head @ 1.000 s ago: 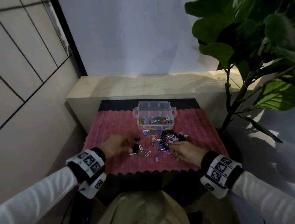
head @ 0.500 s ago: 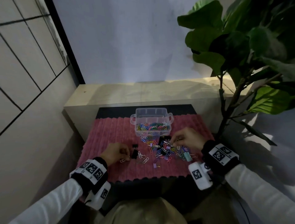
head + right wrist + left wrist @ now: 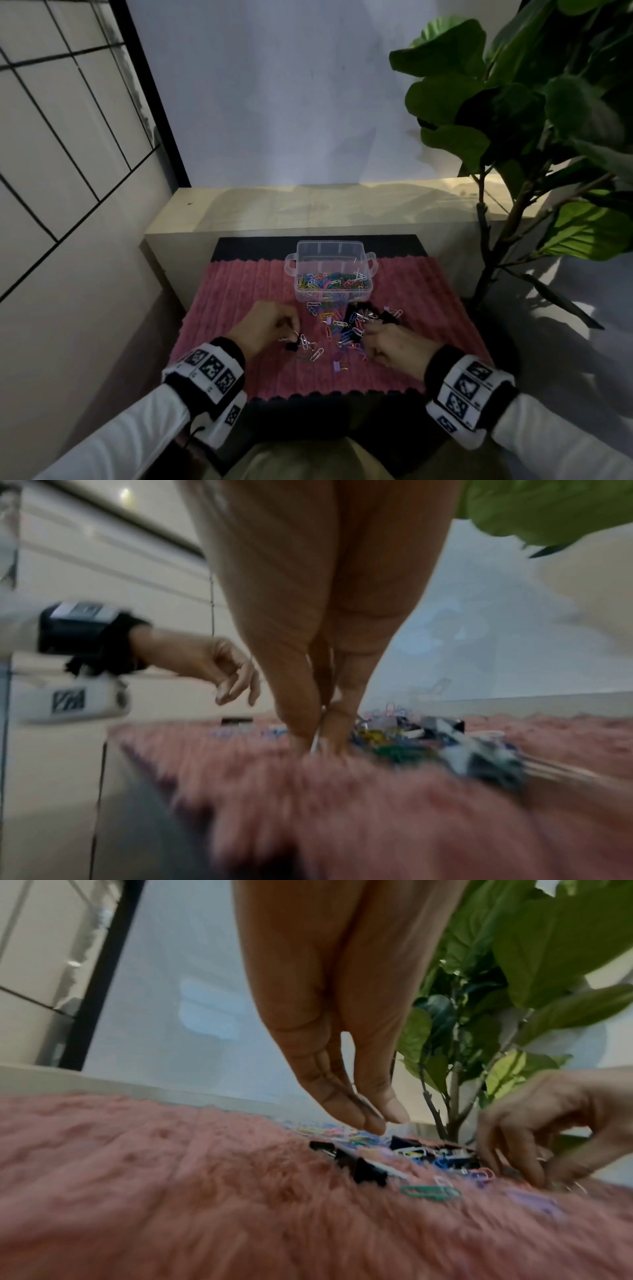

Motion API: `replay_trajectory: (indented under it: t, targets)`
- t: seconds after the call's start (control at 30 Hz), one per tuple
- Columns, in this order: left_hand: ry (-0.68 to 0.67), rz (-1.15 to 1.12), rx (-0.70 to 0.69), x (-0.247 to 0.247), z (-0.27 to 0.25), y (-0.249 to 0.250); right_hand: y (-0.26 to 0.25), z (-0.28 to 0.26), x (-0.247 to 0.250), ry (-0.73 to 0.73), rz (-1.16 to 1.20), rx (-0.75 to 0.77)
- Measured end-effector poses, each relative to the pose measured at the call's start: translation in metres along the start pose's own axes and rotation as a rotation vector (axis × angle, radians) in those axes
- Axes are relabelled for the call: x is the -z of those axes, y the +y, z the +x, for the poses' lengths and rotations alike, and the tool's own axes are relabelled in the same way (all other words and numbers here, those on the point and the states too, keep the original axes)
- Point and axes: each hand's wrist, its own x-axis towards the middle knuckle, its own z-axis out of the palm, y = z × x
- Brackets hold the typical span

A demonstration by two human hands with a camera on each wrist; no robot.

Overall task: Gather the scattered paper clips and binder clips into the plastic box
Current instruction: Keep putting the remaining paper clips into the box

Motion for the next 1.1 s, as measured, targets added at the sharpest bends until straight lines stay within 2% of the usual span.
replay_trajectory:
  t: [0.1, 0.17, 0.23, 0.33, 0.47, 0.6, 0.8, 0.97, 1.1]
  targets:
    - [-0.113, 0.149, -0.068, -0.016, 0.011, 0.007, -0.005, -0.001, -0.01, 0.026, -0.174, -0.029]
    - [-0.149, 0.267, -0.107, -0.026, 0.016, 0.01, -0.007, -0.001, -0.015, 0.033, -0.209, -0.02]
    - [-0.146, 0.388, -0.136, -0.033, 0.018, 0.012, -0.007, -0.003, -0.016, 0.056, -0.181, 0.019]
    - [-0.103, 0.512, -0.186, -0.037, 0.017, 0.013, 0.002, -0.004, -0.018, 0.21, -0.128, 0.08]
    - [-0.035, 0.571, -0.265, -0.042, 0.013, 0.008, 0.012, -0.006, -0.004, 0.246, 0.259, -0.078]
    - [-0.018, 0.589, -0.268, -0.04, 0.007, 0.013, 0.018, -0.007, 0.006, 0.323, 0.576, -0.189]
    - [0.012, 0.629, -0.327, -0.044, 0.001, 0.015, 0.023, -0.004, 0.033, 0.38, 0.946, -0.202]
    - [-0.018, 0.675, -0.304, -0.047, 0.003, 0.015, 0.029, 0.022, 0.074, 0.518, 0.804, -0.156]
    - [-0.095, 0.746, -0.324, -0.053, 0.006, 0.008, 0.033, 0.065, 0.1, 0.49, 0.685, -0.189]
